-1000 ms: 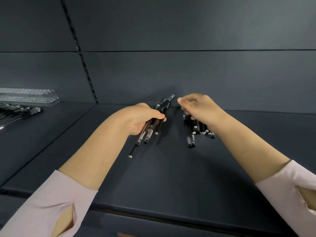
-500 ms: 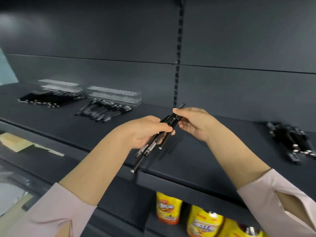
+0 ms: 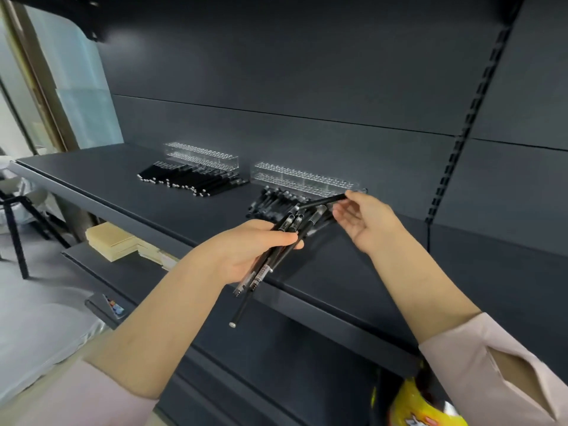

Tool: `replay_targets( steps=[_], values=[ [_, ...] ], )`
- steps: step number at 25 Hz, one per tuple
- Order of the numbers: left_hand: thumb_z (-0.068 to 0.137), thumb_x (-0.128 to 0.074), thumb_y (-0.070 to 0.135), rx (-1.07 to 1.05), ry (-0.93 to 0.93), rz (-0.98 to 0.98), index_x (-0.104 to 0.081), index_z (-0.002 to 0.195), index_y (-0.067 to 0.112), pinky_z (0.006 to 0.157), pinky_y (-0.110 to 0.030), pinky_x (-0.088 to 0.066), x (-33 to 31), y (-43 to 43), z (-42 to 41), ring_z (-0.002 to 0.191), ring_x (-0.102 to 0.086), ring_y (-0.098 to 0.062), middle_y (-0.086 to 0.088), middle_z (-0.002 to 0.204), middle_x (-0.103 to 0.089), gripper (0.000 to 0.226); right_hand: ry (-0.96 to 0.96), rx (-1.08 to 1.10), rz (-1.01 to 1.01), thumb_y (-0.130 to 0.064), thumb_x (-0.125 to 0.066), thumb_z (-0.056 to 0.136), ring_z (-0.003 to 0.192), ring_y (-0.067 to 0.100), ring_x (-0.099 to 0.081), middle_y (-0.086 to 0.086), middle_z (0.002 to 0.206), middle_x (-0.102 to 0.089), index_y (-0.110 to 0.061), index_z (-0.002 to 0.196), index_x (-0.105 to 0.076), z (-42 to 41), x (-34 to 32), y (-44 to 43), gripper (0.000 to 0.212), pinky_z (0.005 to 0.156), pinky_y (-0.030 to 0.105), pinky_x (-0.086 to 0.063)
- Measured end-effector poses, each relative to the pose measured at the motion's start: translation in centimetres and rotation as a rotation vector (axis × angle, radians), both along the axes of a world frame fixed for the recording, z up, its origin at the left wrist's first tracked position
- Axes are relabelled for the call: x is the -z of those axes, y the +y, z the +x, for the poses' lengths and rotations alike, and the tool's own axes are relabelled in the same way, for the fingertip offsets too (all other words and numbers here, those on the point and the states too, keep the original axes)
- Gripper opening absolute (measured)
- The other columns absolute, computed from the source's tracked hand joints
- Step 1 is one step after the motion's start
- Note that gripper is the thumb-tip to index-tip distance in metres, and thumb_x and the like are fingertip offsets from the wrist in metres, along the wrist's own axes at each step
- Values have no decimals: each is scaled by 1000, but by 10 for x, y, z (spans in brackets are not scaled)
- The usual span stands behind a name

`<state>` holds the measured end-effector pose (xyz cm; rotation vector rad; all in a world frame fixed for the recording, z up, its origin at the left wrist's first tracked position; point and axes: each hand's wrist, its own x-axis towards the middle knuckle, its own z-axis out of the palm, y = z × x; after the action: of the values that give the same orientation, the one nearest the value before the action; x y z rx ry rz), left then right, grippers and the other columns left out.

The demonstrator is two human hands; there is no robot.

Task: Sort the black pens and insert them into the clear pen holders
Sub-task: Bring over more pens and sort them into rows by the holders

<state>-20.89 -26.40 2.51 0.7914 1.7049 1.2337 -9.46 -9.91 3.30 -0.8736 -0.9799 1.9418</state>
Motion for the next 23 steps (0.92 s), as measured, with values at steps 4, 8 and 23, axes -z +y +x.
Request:
replay_targets(
  steps=[4,8,23],
  values=[
    [95,-62,24,-151,-69,6,-70,110,9,56,-21,-45,1,15,-47,64,-58,-7,8,85,-72,23,67,39,-65,-4,-57,93,69,16,-59,7,76,-54,-6,82,-53,-49,-3,28,12,58,25,-54],
    [98,-56,22,-239,-111,42,-67,109,3,53,-21,-43,-7,31,-101,56,-53,-8,12,53,-64,24,-28,-82,-42,-4,-60,92,67,14,-56,6,76,-56,-8,84,-55,-112,-7,44,10,44,20,-52],
    [95,-62,20,-124,-45,94,-71,96,5,43,-14,-46,-18,86,-361,39,-53,-3,2,68,-64,18,-399,-99,283,1,-55,89,62,12,-56,7,79,-61,-9,82,-59,-324,-14,23,13,45,16,-47]
  ],
)
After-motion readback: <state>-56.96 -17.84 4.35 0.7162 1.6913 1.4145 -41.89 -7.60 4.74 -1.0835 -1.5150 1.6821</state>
